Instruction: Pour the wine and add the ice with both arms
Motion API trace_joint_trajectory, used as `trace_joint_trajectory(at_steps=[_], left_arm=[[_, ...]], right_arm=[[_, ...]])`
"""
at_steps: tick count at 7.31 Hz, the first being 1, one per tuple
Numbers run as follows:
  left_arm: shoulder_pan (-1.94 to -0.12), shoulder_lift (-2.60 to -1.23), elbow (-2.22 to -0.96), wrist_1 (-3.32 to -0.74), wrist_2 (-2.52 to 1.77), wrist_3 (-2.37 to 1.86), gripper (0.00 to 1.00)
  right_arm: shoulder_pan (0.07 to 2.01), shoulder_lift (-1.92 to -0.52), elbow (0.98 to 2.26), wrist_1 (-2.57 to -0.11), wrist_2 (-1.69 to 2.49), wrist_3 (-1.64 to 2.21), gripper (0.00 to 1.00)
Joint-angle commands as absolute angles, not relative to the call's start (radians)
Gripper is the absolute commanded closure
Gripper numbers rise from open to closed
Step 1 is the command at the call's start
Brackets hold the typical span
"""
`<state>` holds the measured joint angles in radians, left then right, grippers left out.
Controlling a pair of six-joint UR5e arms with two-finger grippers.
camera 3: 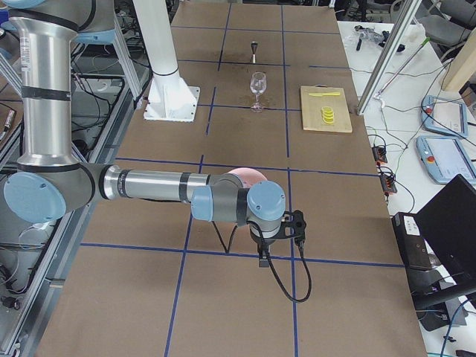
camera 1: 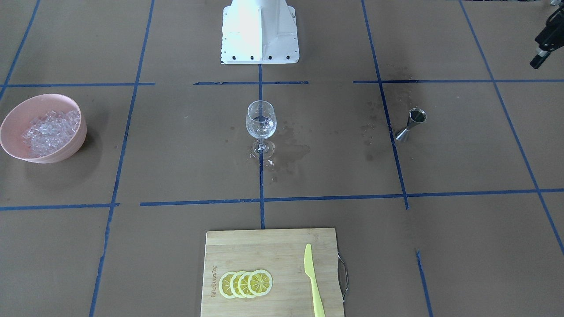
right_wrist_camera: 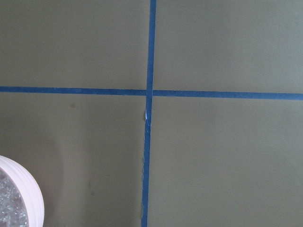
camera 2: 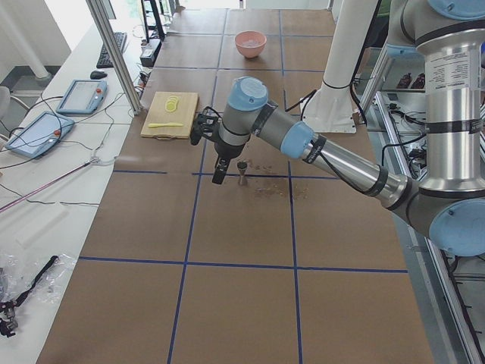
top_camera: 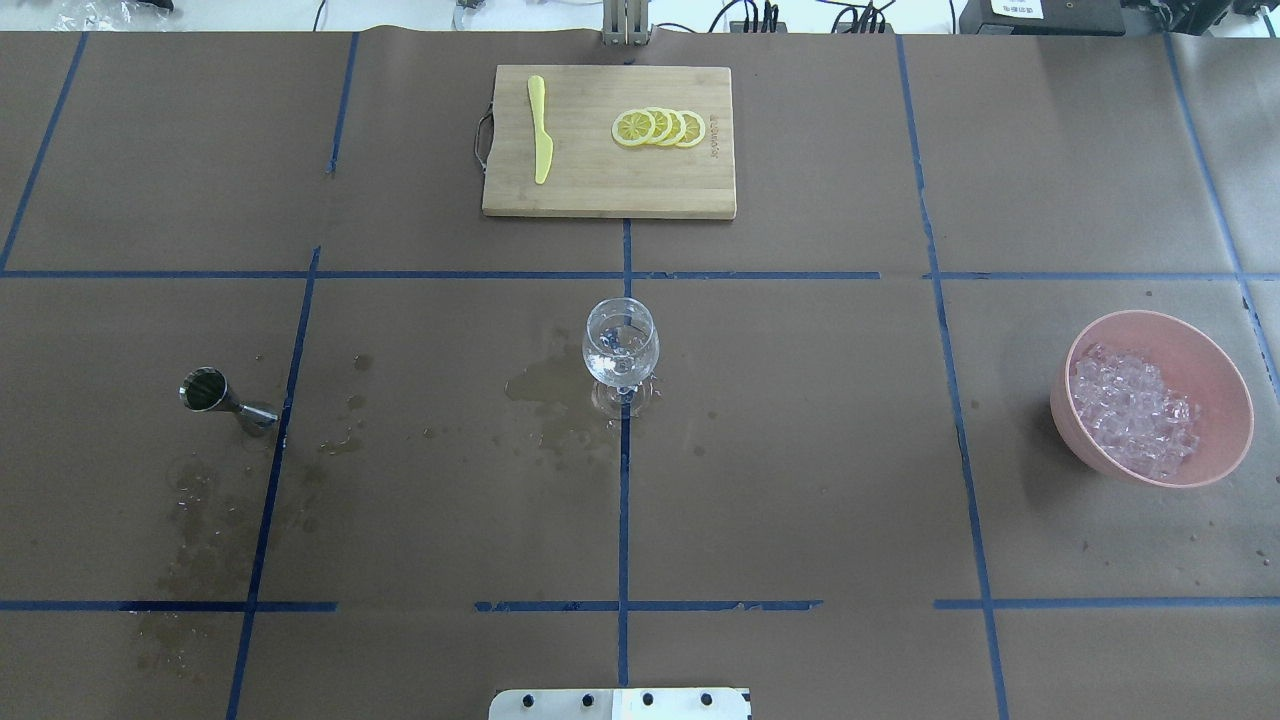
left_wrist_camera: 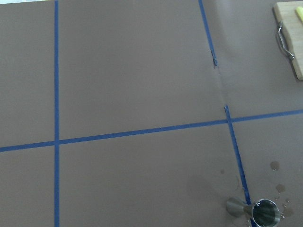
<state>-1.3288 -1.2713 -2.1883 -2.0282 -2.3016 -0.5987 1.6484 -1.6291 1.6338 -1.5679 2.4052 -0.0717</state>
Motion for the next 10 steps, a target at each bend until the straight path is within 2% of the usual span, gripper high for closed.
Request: trace_joint_trajectory(at_steps=[1, 3, 5, 7, 10], left_arm=[[-1.052, -1.144, -2.198, -2.391, -2.112, -0.968, 0.0], [-0.822, -1.123, -2.259, -2.395, -1.899, -1.159, 0.0], [-0.682, -1.097, -2.308, -2.396, -1.724, -1.259, 0.0], [-0.4, -1.094, -2.31, -2.36, -1.381, -1.433, 0.0], [-0.238, -1.094, -2.306, -2.273, -1.108, -1.564, 0.0]], right_arm=[[1.644, -1.628, 1.634, -1.566, 2.405, -0.072, 0.0], [1.637, -1.628, 1.634, -1.565, 2.405, -0.072, 0.0], [1.637, -1.623, 1.64, -1.559, 2.396, -0.074, 0.0], [1.622, -1.615, 1.644, -1.557, 2.391, -0.077, 0.0], [1.611, -1.612, 1.644, -1.453, 2.388, -0.074, 0.0]])
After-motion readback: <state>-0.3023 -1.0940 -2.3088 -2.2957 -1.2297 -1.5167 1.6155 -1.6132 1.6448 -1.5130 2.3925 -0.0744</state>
